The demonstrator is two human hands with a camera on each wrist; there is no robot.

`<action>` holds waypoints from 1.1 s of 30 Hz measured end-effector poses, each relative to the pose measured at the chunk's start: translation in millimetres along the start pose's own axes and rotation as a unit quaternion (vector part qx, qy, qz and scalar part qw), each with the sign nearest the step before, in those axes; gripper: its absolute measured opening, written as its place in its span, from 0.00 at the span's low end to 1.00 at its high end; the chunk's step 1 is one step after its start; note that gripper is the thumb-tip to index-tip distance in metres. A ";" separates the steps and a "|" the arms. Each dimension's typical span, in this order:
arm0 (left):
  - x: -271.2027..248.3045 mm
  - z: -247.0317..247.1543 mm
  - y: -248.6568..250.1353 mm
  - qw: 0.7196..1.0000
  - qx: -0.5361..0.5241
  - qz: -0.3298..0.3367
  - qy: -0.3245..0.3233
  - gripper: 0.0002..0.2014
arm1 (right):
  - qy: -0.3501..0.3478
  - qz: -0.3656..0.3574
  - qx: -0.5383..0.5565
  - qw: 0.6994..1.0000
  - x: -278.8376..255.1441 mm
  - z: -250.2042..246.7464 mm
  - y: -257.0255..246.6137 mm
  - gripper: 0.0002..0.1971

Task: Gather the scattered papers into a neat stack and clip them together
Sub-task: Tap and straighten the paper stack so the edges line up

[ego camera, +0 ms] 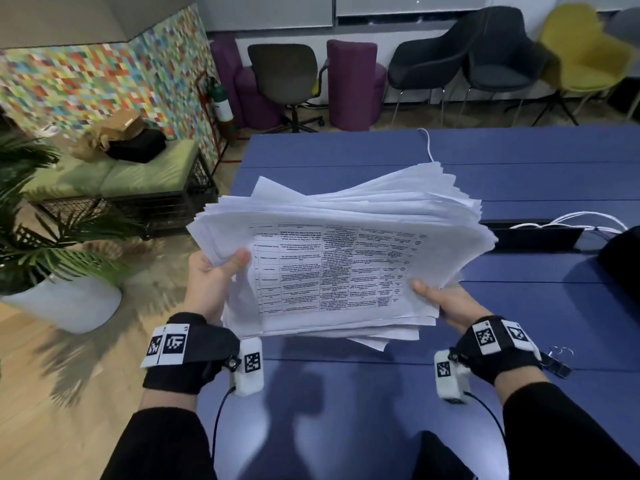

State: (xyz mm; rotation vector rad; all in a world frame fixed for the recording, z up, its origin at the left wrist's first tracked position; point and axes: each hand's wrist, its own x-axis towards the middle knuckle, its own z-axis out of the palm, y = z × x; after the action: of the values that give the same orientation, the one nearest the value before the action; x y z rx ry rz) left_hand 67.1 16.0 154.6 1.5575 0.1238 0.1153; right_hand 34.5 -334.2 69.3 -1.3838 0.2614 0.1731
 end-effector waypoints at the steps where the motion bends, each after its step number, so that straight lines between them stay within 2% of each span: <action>1: 0.8 -3.1 0.9 1.000 -0.015 0.000 -0.002 0.17 | -0.004 -0.004 0.004 1.000 -0.8 1.6 -2.6 0.56; 5: 2.6 -15.6 -3.9 0.997 -0.074 -0.019 0.026 0.10 | -0.036 -0.025 0.011 0.999 -4.9 16.9 -12.5 0.44; 8: 3.5 -18.5 -8.5 0.997 -0.056 -0.026 0.053 0.09 | -0.014 -0.020 0.007 1.000 1.0 25.1 -8.3 0.27; 11: 5.1 -13.5 -11.7 0.997 -0.001 -0.004 0.077 0.06 | 0.054 -0.063 -0.028 0.996 5.5 38.8 -15.4 0.24; 13: 4.8 -6.8 -16.0 0.997 -0.012 0.009 0.077 0.07 | 0.107 -0.108 -0.021 0.988 4.1 47.8 -28.3 0.09; 14: 4.3 -3.1 -19.4 0.996 -0.012 0.008 0.083 0.11 | 0.127 -0.133 -0.017 0.983 2.5 49.8 -34.4 0.06; 16: -1.4 4.4 -27.8 0.995 0.021 -0.004 0.094 0.20 | 0.157 -0.175 -0.010 0.972 -2.2 50.6 -40.3 0.08; 18: -13.5 8.8 -47.3 0.996 0.028 -0.021 0.082 0.22 | 0.164 -0.194 -0.031 0.967 -7.2 45.4 -30.1 0.09; 20: -30.4 10.3 -78.9 0.996 0.033 -0.051 0.062 0.20 | 0.176 -0.156 -0.077 0.969 -9.6 34.6 1.8 0.07; 23: -57.4 16.5 -127.8 0.988 0.084 -0.131 0.016 0.10 | 0.174 -0.052 -0.129 0.975 -19.1 17.7 66.6 0.06; 26: -66.3 28.2 -144.7 0.980 0.085 -0.181 -0.001 0.07 | 0.218 0.006 -0.090 0.972 -22.3 9.5 100.8 0.04; 29: -58.8 34.0 -132.9 0.987 0.050 -0.150 0.012 0.12 | 0.246 -0.035 -0.061 0.967 -18.5 14.6 78.9 0.09; 31: -49.1 32.6 -123.5 0.993 0.036 -0.111 0.021 0.13 | 0.246 -0.085 -0.037 0.965 -19.1 16.1 49.3 0.08; 33: -41.4 28.6 -119.0 0.994 0.031 -0.105 0.027 0.14 | 0.237 -0.123 -0.027 0.963 -21.3 12.4 30.5 0.06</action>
State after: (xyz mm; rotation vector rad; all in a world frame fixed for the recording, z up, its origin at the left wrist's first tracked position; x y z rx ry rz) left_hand 30.0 -19.8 36.1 1.5943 0.3350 -0.0122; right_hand 6.8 -315.8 48.5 -1.4861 0.4808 -0.3655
